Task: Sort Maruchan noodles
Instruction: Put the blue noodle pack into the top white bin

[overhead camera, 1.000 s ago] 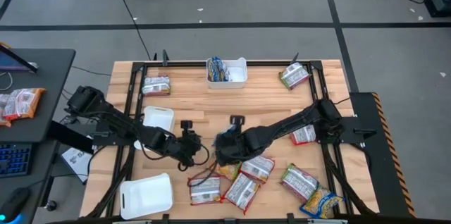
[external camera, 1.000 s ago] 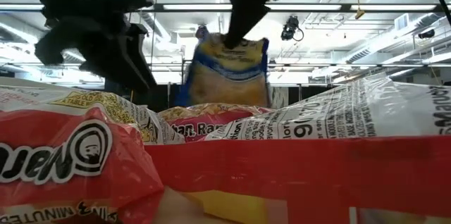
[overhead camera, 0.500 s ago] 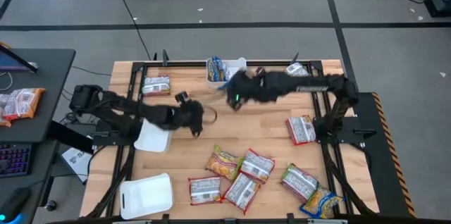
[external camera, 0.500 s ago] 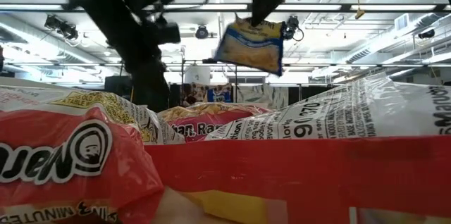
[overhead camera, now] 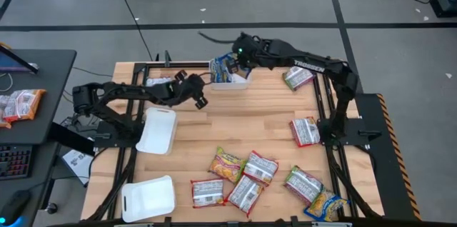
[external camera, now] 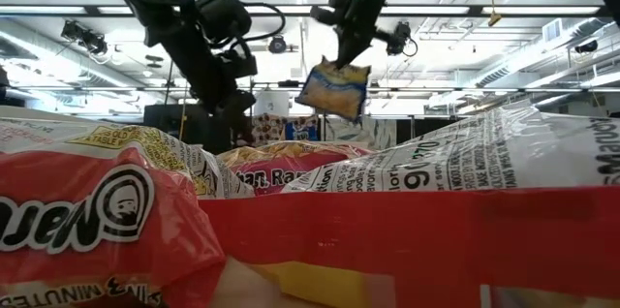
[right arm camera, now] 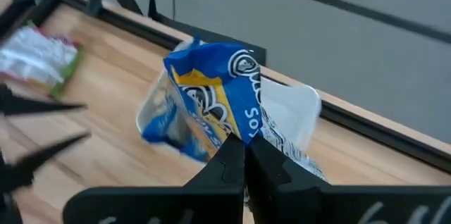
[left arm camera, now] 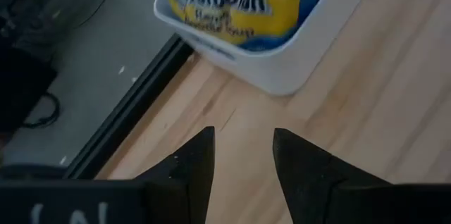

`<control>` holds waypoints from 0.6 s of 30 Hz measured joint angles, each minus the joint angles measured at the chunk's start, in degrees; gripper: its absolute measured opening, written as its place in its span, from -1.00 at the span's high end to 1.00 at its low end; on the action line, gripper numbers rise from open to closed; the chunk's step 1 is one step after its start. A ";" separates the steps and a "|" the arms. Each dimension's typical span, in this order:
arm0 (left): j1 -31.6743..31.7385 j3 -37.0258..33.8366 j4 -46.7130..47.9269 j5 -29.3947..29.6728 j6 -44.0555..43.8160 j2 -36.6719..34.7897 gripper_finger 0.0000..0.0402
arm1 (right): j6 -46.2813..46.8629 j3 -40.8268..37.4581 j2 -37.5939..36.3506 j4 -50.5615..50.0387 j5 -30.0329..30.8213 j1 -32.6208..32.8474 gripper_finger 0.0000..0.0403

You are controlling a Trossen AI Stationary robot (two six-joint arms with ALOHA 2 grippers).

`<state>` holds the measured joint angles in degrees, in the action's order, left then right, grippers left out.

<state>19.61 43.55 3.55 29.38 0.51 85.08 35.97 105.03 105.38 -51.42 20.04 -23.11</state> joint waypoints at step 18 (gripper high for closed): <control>1.16 0.00 -5.71 -2.31 5.10 0.04 0.25 | 23.73 -0.70 4.22 1.35 4.44 -2.33 0.97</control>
<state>20.78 43.55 -2.16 27.07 5.61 85.12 59.70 104.33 109.60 -50.08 24.48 -25.44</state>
